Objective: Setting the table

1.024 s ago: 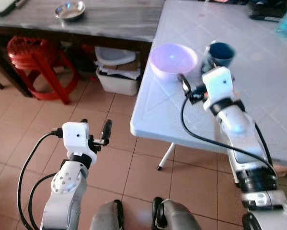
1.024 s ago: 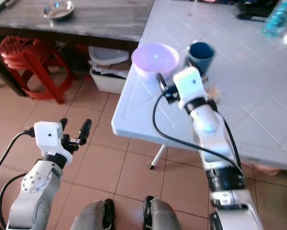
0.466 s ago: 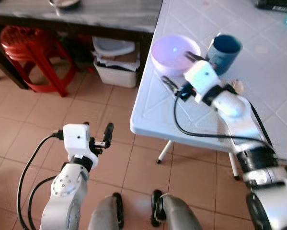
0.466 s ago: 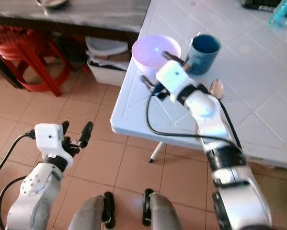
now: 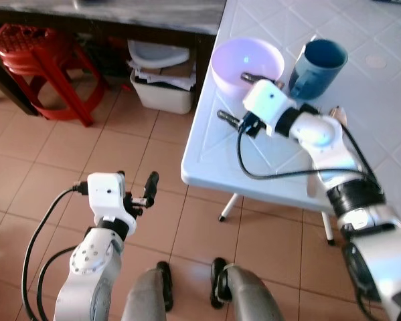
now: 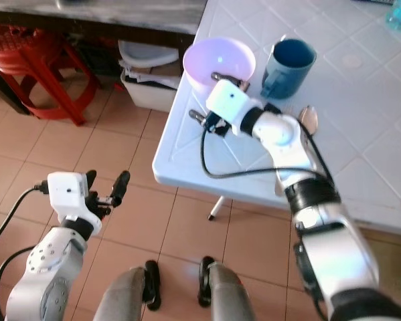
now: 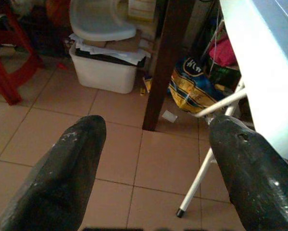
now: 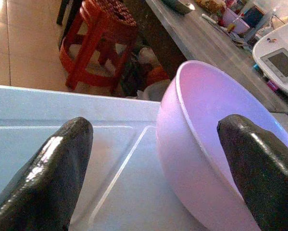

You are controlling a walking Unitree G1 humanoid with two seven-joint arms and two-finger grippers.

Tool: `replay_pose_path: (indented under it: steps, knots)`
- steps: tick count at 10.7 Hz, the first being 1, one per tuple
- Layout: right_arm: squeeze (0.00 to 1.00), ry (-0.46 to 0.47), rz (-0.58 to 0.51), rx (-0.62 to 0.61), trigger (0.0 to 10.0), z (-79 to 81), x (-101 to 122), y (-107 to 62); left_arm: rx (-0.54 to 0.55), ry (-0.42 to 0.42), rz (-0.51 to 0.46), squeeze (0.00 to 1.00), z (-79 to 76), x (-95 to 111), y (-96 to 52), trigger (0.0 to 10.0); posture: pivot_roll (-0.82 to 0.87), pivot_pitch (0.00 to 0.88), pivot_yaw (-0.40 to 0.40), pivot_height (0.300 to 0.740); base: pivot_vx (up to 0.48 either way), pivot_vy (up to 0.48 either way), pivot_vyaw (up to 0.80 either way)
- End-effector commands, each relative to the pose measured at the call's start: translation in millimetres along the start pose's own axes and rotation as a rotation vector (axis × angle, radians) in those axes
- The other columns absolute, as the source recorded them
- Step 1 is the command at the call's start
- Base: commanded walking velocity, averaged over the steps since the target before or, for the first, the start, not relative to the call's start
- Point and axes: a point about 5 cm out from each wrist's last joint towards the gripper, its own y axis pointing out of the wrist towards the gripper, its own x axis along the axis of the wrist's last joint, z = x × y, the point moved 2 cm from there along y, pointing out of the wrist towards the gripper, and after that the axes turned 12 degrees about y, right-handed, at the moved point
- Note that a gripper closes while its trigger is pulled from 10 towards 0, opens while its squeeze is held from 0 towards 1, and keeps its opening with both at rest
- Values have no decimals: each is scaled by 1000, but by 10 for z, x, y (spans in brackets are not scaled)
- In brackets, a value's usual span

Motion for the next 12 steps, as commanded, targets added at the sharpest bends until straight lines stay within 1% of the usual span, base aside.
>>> replay_pose_path:
  steps: [1, 4, 5, 6, 8, 9, 10, 12]
  knots:
    - [0, -35, 24, 23, 10000, -44, 6, 11, -2, 5, 12, 0, 12, -7, -24, 10000, 2, 296, 15, 740, 0, 0, 0]
    - [0, -132, 79, 40, 10000, -151, 12, 64, -7, 6, 16, 0, 5, -10, -16, 10000, 1, 291, 14, 740, 0, 0, 0]
    - [0, -148, 127, 51, 10000, -176, -45, 59, -9, 6, 21, 0, -1, -18, -10, 10000, 1, 289, 13, 740, 0, 0, 0]
    - [0, -167, 172, 83, 0, -163, -119, 42, -11, 7, 26, 0, -4, -25, -6, 10000, 2, 290, 13, 740, 0, 0, 0]
    - [0, -241, 185, 137, 0, -132, -122, 51, -19, 2, 32, 0, -13, -38, -12, 10000, -2, 288, 12, 740, 0, 0, 0]
    - [0, -273, 194, 144, 0, -145, -114, 51, -22, 0, 33, 0, -20, -41, -13, 10000, -2, 288, 12, 740, 0, 0, 0]
    - [0, -283, 204, 137, 0, -180, -117, 44, -22, -2, 33, 0, -26, -40, -6, 10000, -2, 287, 9, 740, 0, 0, 0]
    - [0, -332, 228, 146, 0, -191, -156, 16, -17, -3, 38, 0, -20, -52, -11, 10000, 1, 284, 5, 740, 0, 0, 0]
